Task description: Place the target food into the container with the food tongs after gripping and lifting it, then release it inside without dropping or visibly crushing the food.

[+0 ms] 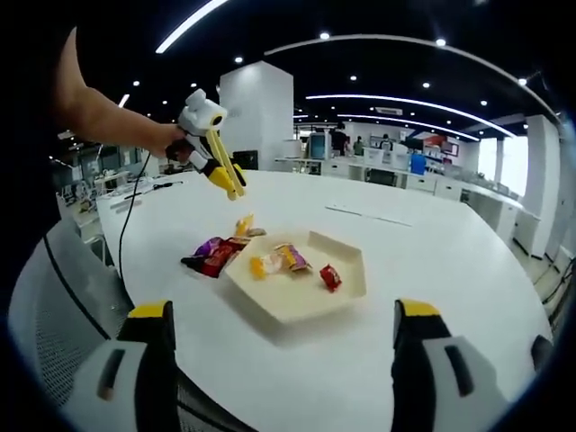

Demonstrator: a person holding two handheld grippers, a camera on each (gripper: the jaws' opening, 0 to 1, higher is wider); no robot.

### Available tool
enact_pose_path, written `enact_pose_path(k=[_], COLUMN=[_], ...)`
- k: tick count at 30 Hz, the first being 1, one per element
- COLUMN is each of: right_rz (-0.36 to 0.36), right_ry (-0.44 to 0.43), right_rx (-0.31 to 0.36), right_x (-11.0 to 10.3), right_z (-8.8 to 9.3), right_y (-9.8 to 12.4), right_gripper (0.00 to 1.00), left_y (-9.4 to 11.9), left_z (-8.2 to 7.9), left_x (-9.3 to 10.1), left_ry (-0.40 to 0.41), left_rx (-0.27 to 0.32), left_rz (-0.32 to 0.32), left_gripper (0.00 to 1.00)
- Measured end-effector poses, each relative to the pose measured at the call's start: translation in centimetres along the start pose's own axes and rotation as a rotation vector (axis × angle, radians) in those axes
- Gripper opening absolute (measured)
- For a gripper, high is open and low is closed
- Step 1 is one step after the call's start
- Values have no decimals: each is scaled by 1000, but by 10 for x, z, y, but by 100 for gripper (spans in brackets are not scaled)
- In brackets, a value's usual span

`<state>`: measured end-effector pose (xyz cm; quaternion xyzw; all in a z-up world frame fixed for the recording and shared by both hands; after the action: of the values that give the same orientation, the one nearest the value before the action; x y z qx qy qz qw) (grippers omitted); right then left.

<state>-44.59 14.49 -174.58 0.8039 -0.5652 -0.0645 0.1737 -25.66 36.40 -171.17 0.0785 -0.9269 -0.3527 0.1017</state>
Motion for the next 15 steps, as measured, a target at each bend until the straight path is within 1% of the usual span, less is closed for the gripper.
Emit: enact_pose_path(k=[3,5,7,12,15], right_rz=[-3,-5,-5,-4,-12], right_ry=[-1,4,-1,-2,7], right_rx=[-4,1,-1,-10,-8], right_x=[0,-1,-1,-1,-3], right_z=[1,0,0,1,1], right_y=[0,0,0,-1,-1], right_gripper=[100,100,100,100,100], left_y=[7,13,20,30,35], left_z=[9,14,18,26,30], left_x=[-3,-8,-10,-8,-5], left_ry=[3,9,35,74,64], left_rx=[-4,-3,12,32,41], left_rz=[-12,-37,-55,-79,-110], left_gripper=[25,25,24,25,25])
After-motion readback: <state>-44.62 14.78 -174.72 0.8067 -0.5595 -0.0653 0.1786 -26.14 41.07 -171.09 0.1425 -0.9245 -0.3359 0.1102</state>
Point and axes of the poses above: the point that each gripper's makers call its tool centre point, and the gripper's own axes: y roughly backward along the fingers, x roughly to its right, z roughly out of its underside, the point moved 2 cm from there along y, roughly backward along the fingers, and after that the axes turned 8 degrees about z, right-handed, at the moved point
